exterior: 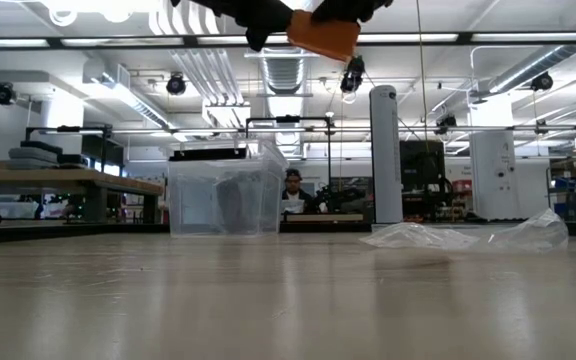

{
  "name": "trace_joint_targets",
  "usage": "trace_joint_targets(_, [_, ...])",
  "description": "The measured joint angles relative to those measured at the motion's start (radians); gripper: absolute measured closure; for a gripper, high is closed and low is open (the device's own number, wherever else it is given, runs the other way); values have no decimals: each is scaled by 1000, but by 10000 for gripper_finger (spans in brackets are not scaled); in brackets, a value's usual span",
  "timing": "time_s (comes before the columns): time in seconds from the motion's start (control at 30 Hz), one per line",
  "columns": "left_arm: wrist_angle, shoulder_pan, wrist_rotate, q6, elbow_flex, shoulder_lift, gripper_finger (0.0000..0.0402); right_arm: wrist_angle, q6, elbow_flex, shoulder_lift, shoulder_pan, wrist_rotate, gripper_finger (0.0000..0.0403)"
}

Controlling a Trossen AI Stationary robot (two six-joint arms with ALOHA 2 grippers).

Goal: Roll bandage
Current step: Roll the orange bandage, then put the rolled orange bandage into the transparent zip bag

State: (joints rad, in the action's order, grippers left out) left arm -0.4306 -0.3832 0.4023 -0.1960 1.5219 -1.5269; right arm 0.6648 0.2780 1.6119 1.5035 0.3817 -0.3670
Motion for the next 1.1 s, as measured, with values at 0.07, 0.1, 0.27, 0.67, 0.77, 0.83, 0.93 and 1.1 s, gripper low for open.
trace_joint_targets(0.07, [2,0,0,7,0,2,365,13,-1,0,13,0,0,151])
trace_joint_targets(0.1, [4,0,0,7,0,3,364,19,-1,0,19,0,0,153])
trace_joint_targets(0.27, [2,0,-2,21,0,4,363,30,-7,0,36,0,0,189])
trace_joint_targets(0.67, [-22,1,-73,-8,0,60,314,37,10,1,11,2,1,341])
trace_joint_targets(0.77, [-61,-1,-165,-74,2,130,283,38,27,0,-30,12,1,342])
trace_joint_targets(0.83, [-89,-2,-187,-95,2,171,262,37,29,-12,-63,16,-2,337])
trace_joint_targets(0.93, [-85,1,-182,-103,-13,223,234,12,43,-43,-104,20,-32,328])
trace_joint_targets(1.1, [84,-1,-92,-105,-144,291,207,-89,57,-157,-198,20,-200,338])
